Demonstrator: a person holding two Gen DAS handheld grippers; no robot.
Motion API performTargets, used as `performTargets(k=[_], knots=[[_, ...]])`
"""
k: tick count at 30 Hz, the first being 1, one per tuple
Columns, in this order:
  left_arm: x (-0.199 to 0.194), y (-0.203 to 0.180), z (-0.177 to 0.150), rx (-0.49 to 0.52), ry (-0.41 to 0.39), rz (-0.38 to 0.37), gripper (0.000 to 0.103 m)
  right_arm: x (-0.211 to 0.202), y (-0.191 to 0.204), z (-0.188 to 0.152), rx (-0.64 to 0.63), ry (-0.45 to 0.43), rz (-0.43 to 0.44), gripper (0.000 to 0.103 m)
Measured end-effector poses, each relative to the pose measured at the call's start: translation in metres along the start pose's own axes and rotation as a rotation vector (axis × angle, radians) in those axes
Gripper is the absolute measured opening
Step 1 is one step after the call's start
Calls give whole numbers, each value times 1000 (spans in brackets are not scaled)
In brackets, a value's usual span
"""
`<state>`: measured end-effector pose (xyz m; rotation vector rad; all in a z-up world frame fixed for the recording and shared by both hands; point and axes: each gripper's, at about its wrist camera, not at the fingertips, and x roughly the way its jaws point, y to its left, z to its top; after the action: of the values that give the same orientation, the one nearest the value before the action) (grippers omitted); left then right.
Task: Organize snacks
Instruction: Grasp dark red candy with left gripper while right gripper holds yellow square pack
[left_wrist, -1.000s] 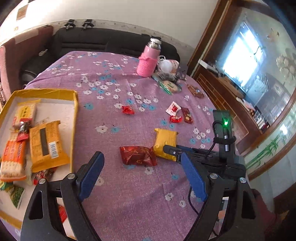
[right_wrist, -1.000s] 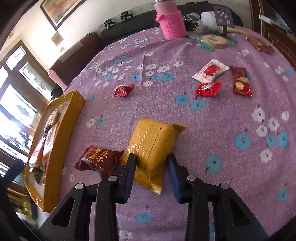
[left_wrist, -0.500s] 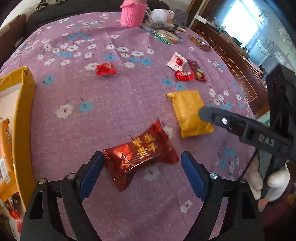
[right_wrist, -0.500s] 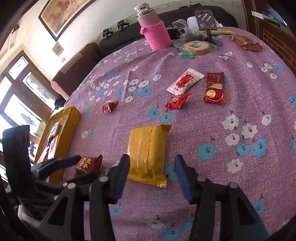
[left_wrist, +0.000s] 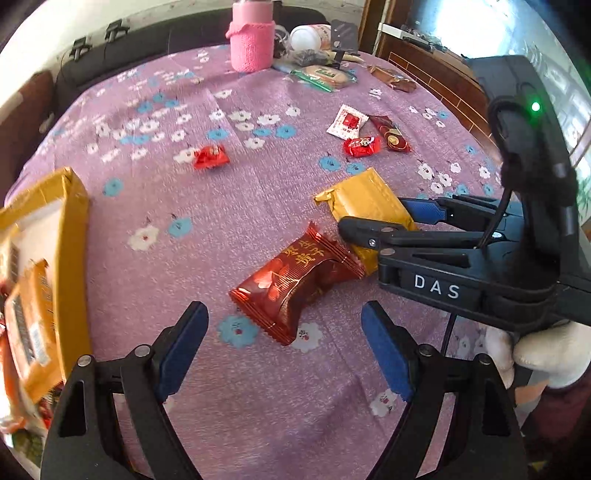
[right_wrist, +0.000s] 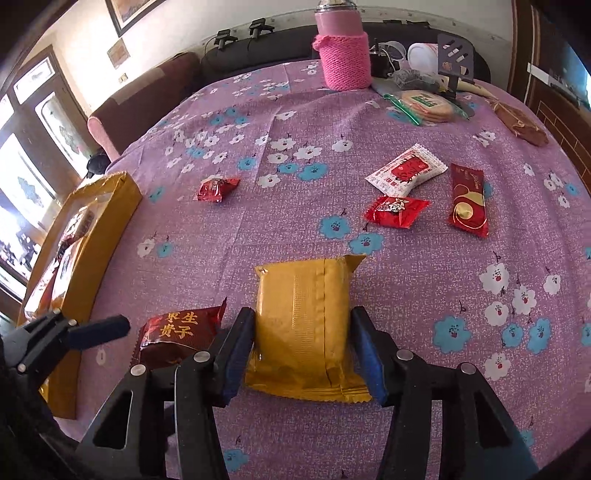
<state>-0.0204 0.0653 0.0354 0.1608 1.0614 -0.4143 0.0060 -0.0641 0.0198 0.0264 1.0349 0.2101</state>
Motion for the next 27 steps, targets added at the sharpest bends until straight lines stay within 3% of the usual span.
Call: performTargets(k=[5,9,13,14,15,17,27], knots=[[4,-10,12,113,-45,26,85,-10,-13,-8,48,-11,31,44],[33,-23,21,164,18,77,85,-31,-27,-16,83,-35,45,43],[37,-22,20,112,30,29,84,-60,-38,-21,96,-74,58,43],[35,-21,19,97,21,23,74,-67,-39,-22,93,-86,60,43],[31,-20,16,94,11,33,55,-74,-39,-23,90,-97,62,43],[21,-15,10,50,6,15,30,-88,-36,-23,77,-116,77,43],[-65,25,-15,-133,-198,-63,25,-129,24,-6,-39,-204,182,43]])
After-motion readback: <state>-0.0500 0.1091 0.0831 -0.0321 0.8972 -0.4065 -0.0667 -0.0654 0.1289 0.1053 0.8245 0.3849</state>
